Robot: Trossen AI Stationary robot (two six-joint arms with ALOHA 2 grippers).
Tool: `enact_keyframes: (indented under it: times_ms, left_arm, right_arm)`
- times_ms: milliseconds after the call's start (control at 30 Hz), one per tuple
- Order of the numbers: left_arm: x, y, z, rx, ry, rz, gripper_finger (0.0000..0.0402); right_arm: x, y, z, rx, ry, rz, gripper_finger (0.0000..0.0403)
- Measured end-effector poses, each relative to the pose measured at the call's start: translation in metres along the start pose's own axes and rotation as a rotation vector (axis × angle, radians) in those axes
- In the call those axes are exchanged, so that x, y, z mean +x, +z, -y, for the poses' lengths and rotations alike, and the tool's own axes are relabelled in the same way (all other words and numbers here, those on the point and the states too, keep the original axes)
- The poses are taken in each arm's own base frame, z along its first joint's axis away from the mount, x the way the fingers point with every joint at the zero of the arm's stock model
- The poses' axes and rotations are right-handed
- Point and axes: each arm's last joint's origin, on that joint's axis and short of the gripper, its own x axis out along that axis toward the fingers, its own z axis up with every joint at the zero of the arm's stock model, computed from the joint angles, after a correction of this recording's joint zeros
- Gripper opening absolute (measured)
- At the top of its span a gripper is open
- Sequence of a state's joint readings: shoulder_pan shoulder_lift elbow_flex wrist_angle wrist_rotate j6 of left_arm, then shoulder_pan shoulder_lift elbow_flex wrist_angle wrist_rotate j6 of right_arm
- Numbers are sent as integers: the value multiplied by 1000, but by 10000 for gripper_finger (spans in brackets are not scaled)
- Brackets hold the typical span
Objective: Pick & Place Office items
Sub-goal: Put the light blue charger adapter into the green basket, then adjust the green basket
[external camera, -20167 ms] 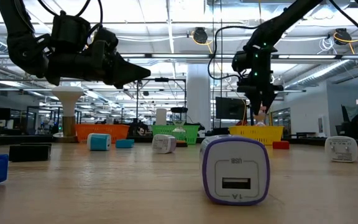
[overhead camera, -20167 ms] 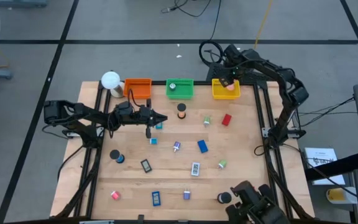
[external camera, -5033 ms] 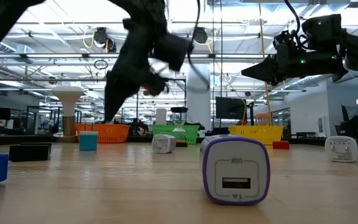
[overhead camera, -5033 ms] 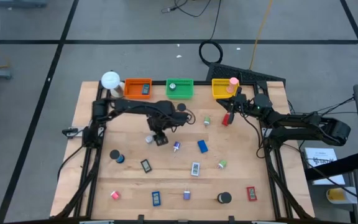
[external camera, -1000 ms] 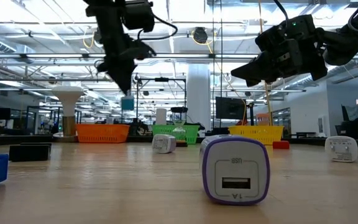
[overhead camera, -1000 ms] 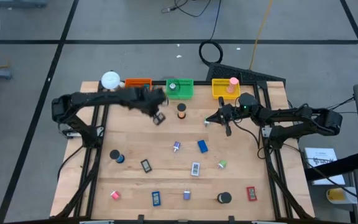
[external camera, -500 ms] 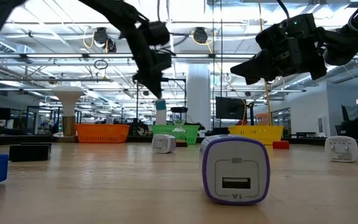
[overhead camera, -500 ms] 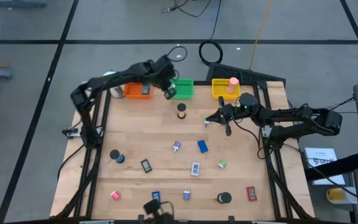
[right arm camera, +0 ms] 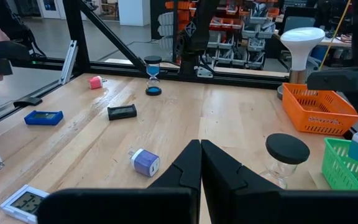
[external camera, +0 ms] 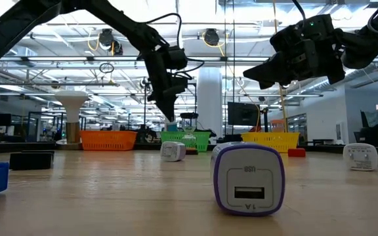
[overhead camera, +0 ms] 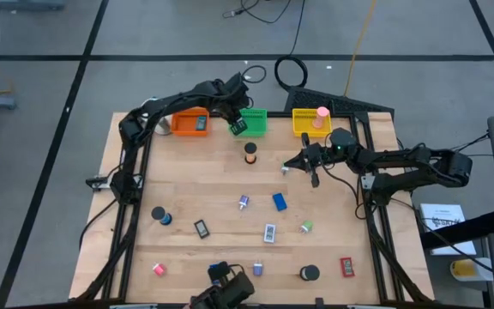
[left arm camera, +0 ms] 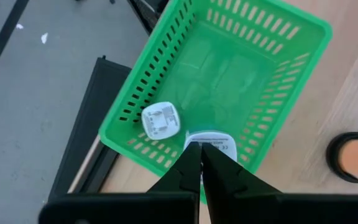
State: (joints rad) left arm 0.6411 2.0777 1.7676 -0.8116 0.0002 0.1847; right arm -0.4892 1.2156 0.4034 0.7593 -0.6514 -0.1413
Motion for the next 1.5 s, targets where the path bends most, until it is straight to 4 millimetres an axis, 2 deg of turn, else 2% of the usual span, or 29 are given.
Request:
enact_keyframes:
  times_ms: [167,400,567,867,1267,1367,1500]
  left_arm:
    - [0,1,-3,-9,3,12,3]
    - [30,-5,-8,-32,-17,-39,2]
    - [38,-8,-6,-39,-32,-73,2]
    - [39,-9,-6,-62,-20,-84,14]
    - [38,-9,-5,-54,44,-101,111]
    - [29,-5,-5,-37,78,-118,124]
    - [16,1,0,-20,62,-111,120]
  right_arm:
    - [0,0,0,-1,0,0,0]
    - [0,0,0,5,1,0,0]
    - [0,0,0,4,1,0,0]
    - [0,0,0,-2,1,0,0]
    - [0,0,0,-2,1,0,0]
    - [0,0,0,-2,1,0,0]
    - [0,0,0,-2,1,0,0]
